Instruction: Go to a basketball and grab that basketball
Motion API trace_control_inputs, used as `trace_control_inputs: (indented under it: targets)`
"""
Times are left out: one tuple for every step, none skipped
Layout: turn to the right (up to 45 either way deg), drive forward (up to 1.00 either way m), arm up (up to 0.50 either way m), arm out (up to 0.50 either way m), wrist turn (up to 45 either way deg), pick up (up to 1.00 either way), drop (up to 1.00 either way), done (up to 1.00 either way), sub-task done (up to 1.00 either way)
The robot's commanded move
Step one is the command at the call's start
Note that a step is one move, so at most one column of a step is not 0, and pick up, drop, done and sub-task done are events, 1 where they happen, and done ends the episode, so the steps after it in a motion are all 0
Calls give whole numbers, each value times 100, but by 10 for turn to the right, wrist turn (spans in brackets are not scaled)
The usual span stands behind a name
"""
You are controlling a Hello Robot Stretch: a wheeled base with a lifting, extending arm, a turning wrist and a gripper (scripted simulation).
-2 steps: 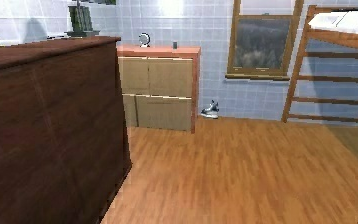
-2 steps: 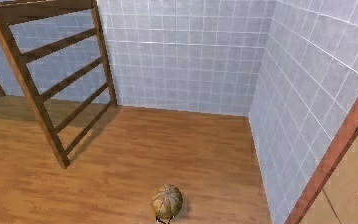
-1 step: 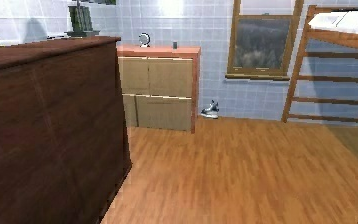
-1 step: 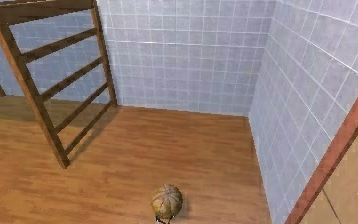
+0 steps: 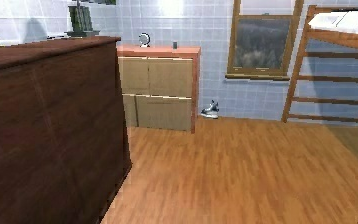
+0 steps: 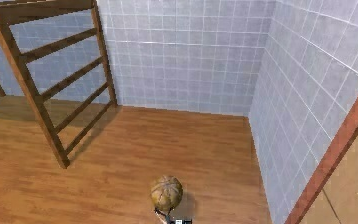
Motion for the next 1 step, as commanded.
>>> trace_control_inputs:
  targets:
    - [0,0,0,0,0,0,0,100,0]
